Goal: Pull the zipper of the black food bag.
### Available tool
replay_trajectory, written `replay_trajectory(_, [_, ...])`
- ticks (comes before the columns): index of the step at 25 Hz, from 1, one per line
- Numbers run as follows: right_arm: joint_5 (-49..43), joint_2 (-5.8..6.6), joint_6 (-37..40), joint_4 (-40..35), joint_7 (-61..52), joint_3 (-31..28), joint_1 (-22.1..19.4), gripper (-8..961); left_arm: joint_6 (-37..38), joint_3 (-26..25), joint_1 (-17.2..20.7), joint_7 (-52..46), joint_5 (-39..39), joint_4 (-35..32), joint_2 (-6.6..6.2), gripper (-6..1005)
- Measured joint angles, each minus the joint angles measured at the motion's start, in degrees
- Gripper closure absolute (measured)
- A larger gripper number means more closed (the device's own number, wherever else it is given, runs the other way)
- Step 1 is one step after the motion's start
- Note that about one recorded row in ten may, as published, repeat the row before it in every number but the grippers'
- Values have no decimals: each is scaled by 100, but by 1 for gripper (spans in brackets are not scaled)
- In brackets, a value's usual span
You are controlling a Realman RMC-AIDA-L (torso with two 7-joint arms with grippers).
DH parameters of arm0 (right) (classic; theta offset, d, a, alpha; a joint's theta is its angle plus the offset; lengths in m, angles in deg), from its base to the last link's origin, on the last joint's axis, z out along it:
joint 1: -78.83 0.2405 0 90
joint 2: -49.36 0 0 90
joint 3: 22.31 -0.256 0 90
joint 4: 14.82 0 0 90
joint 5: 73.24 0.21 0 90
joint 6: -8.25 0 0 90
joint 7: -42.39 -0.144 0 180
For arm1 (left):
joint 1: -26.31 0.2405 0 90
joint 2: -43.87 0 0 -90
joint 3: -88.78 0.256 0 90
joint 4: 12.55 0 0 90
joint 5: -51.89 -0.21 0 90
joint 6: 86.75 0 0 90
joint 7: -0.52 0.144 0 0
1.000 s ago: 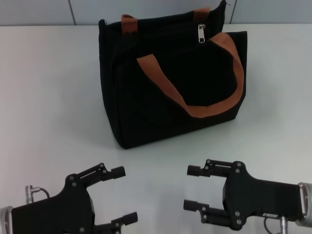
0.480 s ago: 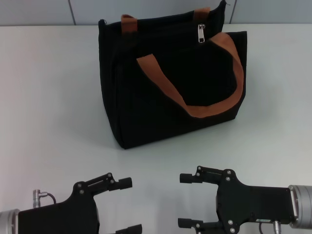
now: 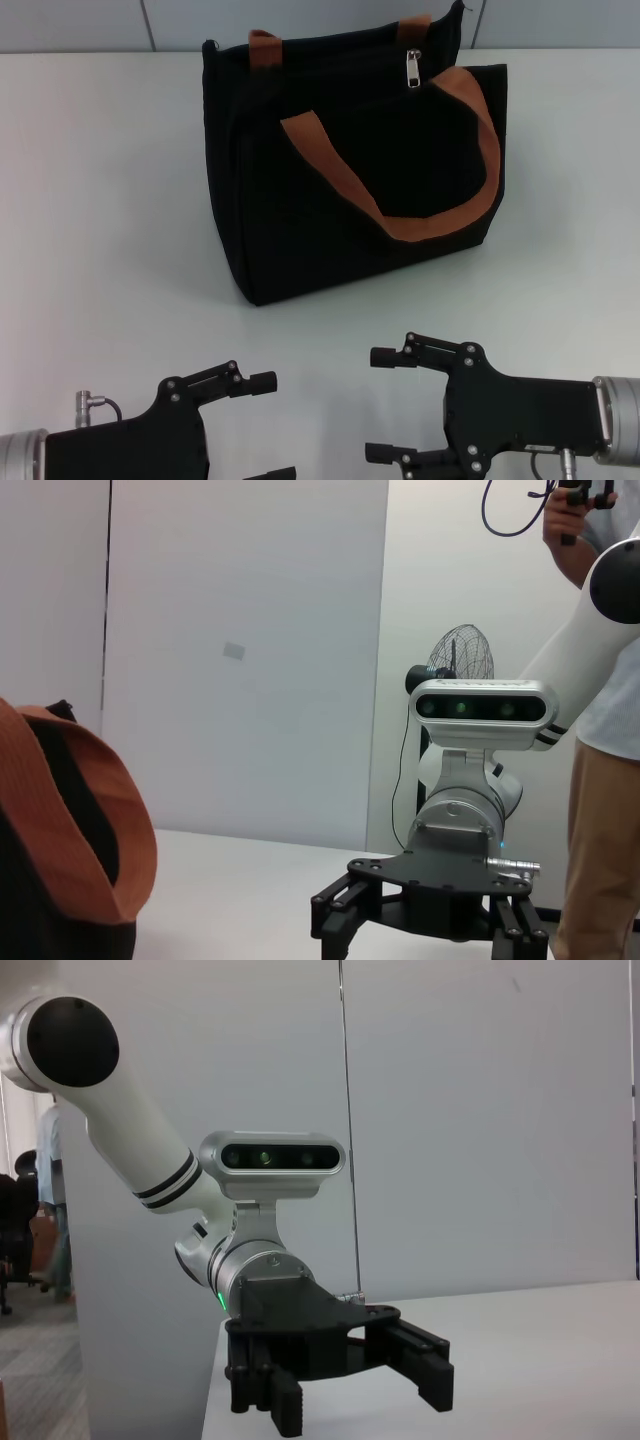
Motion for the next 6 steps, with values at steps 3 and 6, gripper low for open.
replay_trajectory(3, [43,-3,0,5,0,-5,0,110,0,0,0,0,0,0,0,183])
replay_trajectory(6, [131,-6,0,8,16,-4,-5,110,0,-1,-2,9,-2,6,5,183])
